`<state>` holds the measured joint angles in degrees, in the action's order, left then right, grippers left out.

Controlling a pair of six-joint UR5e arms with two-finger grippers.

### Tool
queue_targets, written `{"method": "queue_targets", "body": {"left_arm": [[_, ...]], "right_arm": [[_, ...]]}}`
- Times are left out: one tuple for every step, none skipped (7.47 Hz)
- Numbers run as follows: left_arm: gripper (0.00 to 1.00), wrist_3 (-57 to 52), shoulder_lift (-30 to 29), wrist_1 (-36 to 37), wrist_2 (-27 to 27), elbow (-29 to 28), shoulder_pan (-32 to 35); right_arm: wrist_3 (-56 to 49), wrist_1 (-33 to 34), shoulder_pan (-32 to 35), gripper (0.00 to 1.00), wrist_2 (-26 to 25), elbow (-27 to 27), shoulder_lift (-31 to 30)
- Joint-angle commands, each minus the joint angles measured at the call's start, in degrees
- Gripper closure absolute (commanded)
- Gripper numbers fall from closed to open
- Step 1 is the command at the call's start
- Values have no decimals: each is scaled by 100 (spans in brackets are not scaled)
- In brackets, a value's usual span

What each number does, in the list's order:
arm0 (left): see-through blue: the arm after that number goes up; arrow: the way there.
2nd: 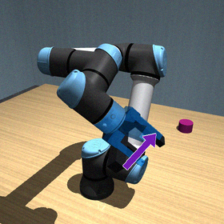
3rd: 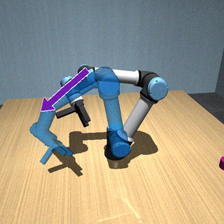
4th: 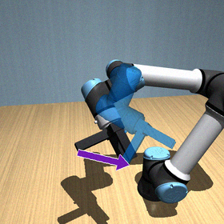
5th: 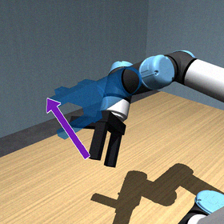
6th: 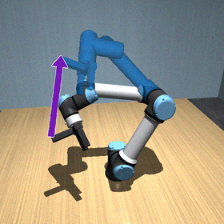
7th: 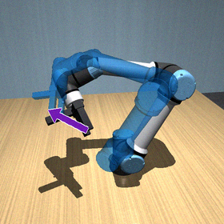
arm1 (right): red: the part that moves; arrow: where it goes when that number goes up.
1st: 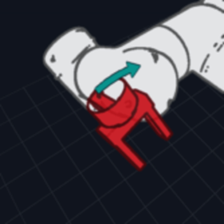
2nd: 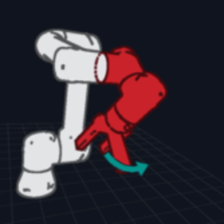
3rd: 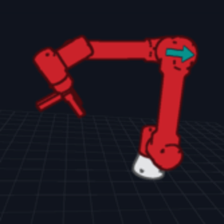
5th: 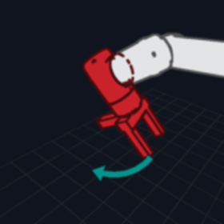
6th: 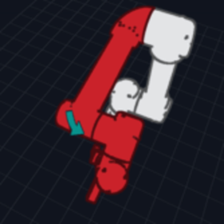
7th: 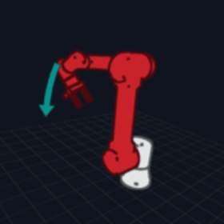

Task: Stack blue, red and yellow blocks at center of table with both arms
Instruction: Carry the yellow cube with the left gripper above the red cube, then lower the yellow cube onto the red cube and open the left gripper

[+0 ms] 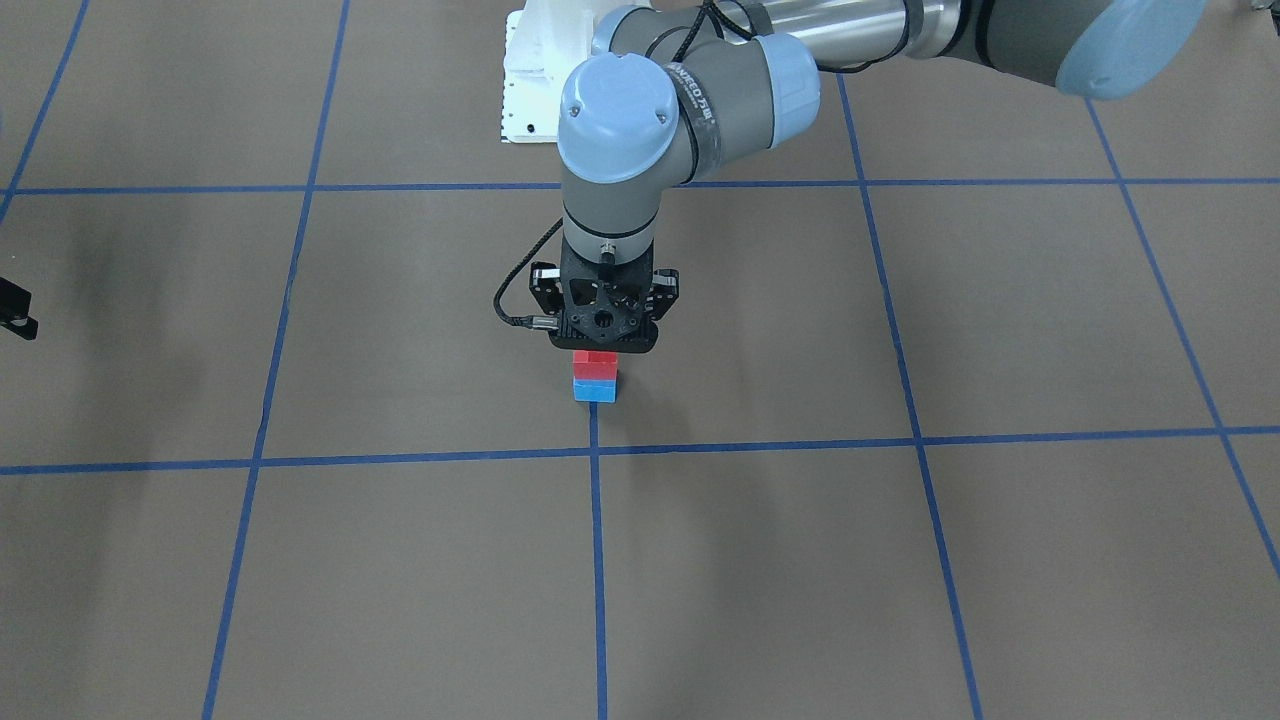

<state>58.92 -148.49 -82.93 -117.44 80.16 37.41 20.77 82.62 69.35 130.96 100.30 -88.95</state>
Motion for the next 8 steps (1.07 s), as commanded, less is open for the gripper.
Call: {"method": "queue_targets", "body": {"left_arm": [[100,-47,-110,-39,20,-177,3],[100,-56,-110,-39,20,-185,3],[100,-48,-110,-39,28,-220,3],[100,-47,-110,-39,29,-229,12],[100,-13,-110,-48,29,-273,3],[100,5,-119,-57,29,-291,3],[100,31,-119,-57,29,-300,3],[100,188,-119,-74,29,-300,3]], "right_arm": [[6,0,0,0,0,-2,0],[6,0,0,0,0,7,0],[6,0,0,0,0,-1,0],[6,0,0,0,0,-2,0],[6,0,0,0,0,-2,0],[6,0,0,0,0,-2,0],[6,0,0,0,0,-2,0],[6,0,0,0,0,-2,0]]}}
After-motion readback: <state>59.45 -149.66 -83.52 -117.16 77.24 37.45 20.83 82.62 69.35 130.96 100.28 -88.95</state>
